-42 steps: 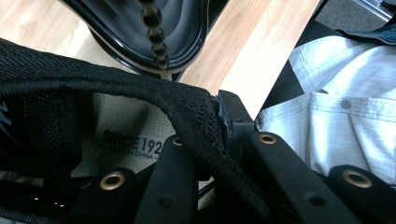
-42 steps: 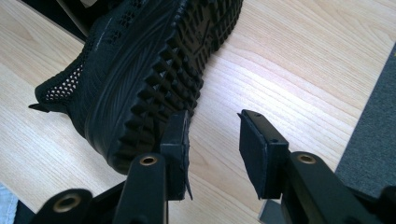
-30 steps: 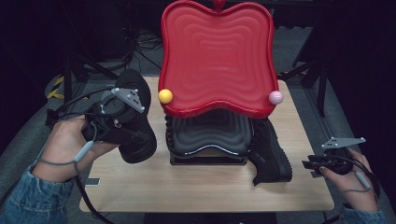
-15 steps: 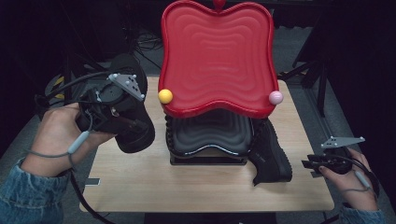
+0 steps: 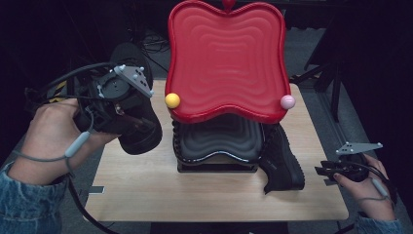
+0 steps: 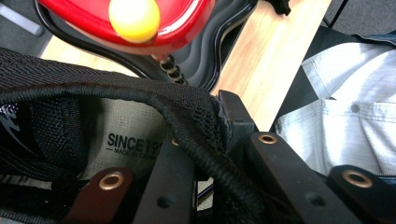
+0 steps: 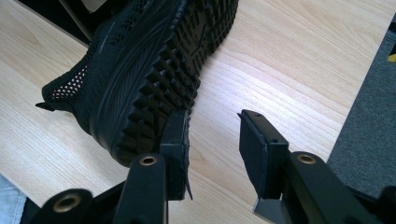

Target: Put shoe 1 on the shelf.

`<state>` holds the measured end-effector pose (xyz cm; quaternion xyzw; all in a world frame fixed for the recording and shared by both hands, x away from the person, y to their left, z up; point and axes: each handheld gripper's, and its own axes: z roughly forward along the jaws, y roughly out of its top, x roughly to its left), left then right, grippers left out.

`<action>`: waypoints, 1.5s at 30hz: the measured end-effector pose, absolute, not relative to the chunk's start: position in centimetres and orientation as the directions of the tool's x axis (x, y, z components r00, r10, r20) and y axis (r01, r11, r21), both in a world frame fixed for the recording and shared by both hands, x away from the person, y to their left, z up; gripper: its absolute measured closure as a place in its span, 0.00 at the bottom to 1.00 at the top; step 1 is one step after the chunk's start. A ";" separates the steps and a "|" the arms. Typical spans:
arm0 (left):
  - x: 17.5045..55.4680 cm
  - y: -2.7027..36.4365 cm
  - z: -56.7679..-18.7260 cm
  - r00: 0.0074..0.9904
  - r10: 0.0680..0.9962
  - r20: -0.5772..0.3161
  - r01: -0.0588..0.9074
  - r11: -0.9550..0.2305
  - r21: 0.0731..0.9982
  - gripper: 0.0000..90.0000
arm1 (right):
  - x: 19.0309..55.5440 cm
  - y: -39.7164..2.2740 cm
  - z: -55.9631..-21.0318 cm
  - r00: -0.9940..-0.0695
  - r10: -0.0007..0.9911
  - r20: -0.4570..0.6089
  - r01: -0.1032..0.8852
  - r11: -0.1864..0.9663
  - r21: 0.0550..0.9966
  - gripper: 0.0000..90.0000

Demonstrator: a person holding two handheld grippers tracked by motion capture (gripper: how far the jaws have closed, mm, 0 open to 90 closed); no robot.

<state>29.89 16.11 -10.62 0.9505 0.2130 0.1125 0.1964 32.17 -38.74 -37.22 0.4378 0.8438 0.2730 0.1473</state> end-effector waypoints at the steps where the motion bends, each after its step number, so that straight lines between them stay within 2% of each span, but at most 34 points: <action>1: 29.8 16.0 -10.5 0.882 0.453 0.131 0.364 -0.830 0.421 0.94 | 32.2 -38.8 -37.2 -0.575 0.818 -0.012 0.657 0.470 0.589 0.71; 7: 29.4 15.4 -9.2 0.884 0.441 0.154 0.350 -0.845 0.405 0.94 | 32.1 -38.6 -37.1 -0.580 0.815 -0.007 0.652 0.469 0.596 0.71; 12: 29.4 15.6 -8.1 0.888 0.435 0.151 0.338 -0.838 0.429 0.94 | 31.9 -38.7 -36.8 -0.582 0.813 -0.007 0.645 0.466 0.606 0.71; 21: 29.5 14.7 -6.1 0.892 0.407 0.197 0.293 -0.851 0.437 0.94 | 31.8 -38.7 -36.7 -0.585 0.811 -0.010 0.638 0.468 0.611 0.71; 29: 29.7 13.6 -5.5 0.892 0.381 0.242 0.250 -0.864 0.437 0.94 | 31.7 -38.6 -36.4 -0.587 0.809 -0.021 0.625 0.470 0.624 0.72; 45: 31.4 10.6 -4.6 0.911 0.321 0.257 0.181 -0.874 0.451 0.94 | 30.7 -39.3 -36.8 -0.572 0.820 -0.012 0.645 0.458 0.612 0.71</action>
